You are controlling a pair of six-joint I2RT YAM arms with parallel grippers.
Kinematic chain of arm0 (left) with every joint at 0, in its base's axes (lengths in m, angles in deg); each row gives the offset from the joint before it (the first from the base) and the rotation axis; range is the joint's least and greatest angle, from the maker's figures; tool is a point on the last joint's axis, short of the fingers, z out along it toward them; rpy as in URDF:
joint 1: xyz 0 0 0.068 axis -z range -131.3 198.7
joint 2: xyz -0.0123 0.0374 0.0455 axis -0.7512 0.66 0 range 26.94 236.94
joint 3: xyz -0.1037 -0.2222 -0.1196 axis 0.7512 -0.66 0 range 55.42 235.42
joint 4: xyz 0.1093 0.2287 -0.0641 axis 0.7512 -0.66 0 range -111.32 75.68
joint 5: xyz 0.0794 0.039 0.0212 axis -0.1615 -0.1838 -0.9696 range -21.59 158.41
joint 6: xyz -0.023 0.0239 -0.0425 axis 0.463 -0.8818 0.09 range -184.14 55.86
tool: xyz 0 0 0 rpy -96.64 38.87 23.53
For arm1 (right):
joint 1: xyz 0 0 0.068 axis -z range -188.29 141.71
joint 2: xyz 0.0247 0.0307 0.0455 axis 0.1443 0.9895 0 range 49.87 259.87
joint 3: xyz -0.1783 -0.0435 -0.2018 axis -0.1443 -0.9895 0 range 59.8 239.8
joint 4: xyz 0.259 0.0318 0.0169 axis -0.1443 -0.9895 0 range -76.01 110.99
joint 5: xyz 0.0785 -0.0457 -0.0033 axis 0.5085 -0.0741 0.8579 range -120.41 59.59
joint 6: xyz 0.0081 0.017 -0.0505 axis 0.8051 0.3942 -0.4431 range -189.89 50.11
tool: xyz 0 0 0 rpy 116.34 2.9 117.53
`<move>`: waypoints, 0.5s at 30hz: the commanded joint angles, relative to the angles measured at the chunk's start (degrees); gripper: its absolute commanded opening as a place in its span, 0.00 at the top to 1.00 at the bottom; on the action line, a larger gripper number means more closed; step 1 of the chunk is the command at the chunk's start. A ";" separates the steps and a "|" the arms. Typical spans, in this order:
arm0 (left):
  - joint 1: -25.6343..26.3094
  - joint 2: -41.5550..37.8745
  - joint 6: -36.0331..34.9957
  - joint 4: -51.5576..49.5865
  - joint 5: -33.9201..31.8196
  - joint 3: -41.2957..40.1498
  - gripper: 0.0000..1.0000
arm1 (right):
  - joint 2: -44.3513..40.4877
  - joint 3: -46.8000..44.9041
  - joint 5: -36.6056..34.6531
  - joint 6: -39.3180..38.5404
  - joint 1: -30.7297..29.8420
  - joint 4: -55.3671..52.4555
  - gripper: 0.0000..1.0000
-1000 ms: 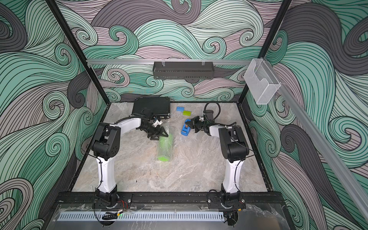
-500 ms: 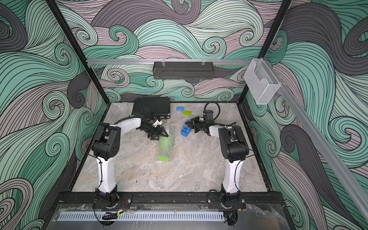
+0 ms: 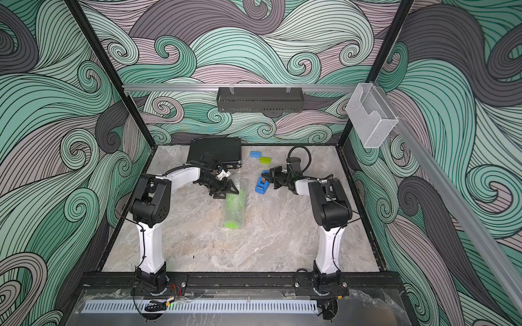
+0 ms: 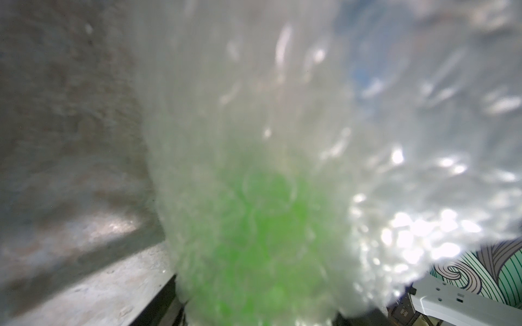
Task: Wrap wine glasses in bubble wrap
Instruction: Pull the tape from the tape cutter.
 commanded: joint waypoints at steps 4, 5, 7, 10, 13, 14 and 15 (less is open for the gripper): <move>1.17 3.73 -0.83 -7.30 -10.19 -2.61 0.31 | 1.52 -3.82 -1.27 8.50 -0.25 12.37 1.00; 1.19 2.96 -0.85 -6.95 -10.45 -3.05 0.31 | 1.10 -4.70 -1.94 11.43 -0.66 15.06 1.00; 1.17 2.87 -0.41 -6.01 -9.71 -4.09 0.31 | -0.04 -2.92 -1.38 11.55 -1.30 14.16 1.00; 1.08 3.52 -0.54 -6.76 -9.71 -3.29 0.31 | -0.20 0.02 -1.31 7.18 -1.33 5.27 1.00; 1.28 2.97 -0.51 -6.85 -9.98 -3.19 0.31 | 1.95 -1.56 -2.05 11.75 -1.50 9.55 1.00; 1.30 3.09 -0.34 -6.40 -9.46 -3.53 0.31 | 1.57 -1.78 -2.37 13.22 -1.70 11.26 1.00; 1.27 3.27 -0.09 -6.14 -8.91 -3.92 0.31 | 0.71 -1.36 -2.50 13.49 -1.94 11.46 1.00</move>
